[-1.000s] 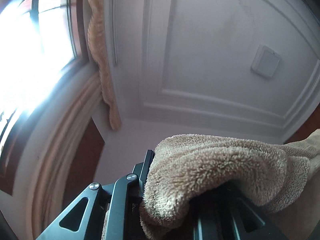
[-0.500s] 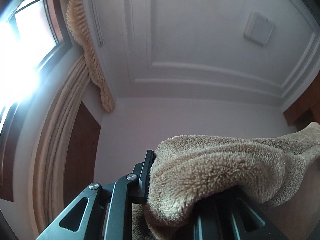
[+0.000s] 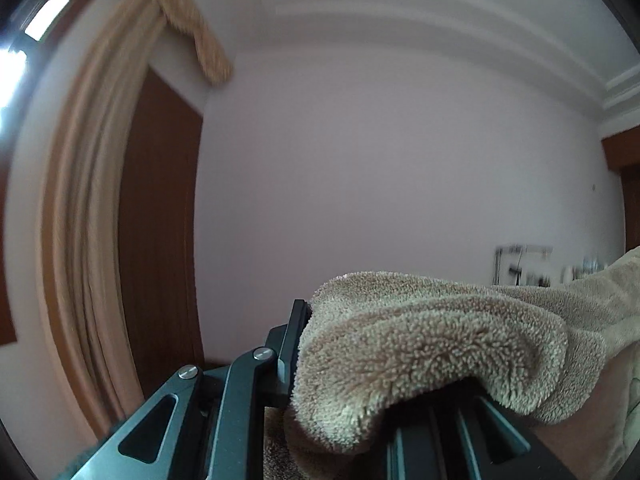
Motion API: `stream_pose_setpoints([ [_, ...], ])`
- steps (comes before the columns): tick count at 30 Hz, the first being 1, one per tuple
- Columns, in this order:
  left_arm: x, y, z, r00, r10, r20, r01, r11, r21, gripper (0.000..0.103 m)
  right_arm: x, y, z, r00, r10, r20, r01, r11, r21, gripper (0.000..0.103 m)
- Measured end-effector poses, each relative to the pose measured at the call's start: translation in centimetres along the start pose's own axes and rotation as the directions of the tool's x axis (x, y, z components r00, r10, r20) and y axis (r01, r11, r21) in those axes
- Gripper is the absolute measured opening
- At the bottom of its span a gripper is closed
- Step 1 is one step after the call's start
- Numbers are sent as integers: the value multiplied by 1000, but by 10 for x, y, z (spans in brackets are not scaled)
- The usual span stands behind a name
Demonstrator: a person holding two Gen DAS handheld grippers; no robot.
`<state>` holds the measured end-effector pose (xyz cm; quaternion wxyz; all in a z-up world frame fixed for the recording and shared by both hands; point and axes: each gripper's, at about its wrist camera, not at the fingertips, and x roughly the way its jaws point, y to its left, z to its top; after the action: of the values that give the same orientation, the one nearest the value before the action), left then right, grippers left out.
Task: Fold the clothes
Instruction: 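Lower the held blanket onto the teal bed sheet with both grippers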
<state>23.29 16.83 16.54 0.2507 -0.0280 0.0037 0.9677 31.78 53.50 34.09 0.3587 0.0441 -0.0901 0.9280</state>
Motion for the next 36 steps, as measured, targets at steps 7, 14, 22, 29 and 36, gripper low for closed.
stream_pose_setpoints([
  [7,132,-9,-71,961,19,-275,-13,1000,24,18,111,22,-84,959,61,-276,-63,998,2,25],
  [14,231,-6,-150,843,22,-538,-24,1000,4,18,195,39,-173,825,134,-549,-152,988,13,25],
  [22,289,-2,-237,643,-12,-766,-42,998,-51,19,242,76,-241,644,168,-746,-303,952,-48,48],
  [29,292,1,-244,564,-80,-822,18,996,-85,36,239,64,-260,569,208,-796,-307,951,30,73],
  [36,267,28,-233,554,-163,-816,33,984,-175,61,191,65,-248,586,232,-777,-355,935,12,80],
])
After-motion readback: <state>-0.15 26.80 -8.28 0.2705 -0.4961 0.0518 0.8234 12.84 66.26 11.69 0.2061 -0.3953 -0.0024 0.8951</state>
